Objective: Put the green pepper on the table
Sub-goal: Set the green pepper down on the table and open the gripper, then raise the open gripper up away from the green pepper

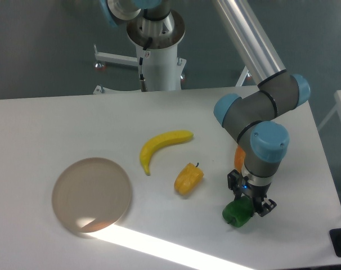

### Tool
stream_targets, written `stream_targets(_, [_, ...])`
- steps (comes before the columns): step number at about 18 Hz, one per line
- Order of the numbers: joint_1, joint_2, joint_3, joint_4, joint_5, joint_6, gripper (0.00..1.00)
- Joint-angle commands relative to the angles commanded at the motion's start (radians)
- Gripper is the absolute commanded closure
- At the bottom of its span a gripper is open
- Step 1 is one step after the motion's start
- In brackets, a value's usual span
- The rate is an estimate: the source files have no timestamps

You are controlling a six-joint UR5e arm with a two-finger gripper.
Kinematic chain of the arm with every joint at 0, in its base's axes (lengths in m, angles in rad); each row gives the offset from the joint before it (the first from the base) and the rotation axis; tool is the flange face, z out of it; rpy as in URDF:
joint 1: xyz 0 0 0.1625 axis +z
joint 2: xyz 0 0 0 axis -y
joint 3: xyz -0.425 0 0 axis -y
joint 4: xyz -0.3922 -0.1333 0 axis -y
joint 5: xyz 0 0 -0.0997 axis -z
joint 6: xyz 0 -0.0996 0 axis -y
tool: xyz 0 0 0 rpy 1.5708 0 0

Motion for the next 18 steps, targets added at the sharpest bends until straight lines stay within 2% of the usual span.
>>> stream_targets(1, [-0.002,0.0,0.0,0.0,0.0,0.0,0.55])
stream_targets(2, [-0.002,0.0,0.0,0.0,0.0,0.0,0.48])
stream_targets(3, [0.0,0.002,0.0,0.002,0.0,0.002,0.37])
stream_targets(5, [0.0,0.002,0.0,0.002,0.0,0.002,0.3])
stream_targets(6, [0.0,0.002,0.0,0.002,0.0,0.002,0.23])
stream_targets(9, [0.002,0.003,0.003,0.002,-0.011,0.002,0.16])
stream_targets(11, [0.002,0.006,0.003,0.002,-0.017,0.0,0.02])
stream_targets(12, [0.003,0.008,0.009,0.002,-0.018,-0.002,0.0])
stream_targets(18, [0.003,0.035,0.009,0.0,-0.023,-0.005,0.0])
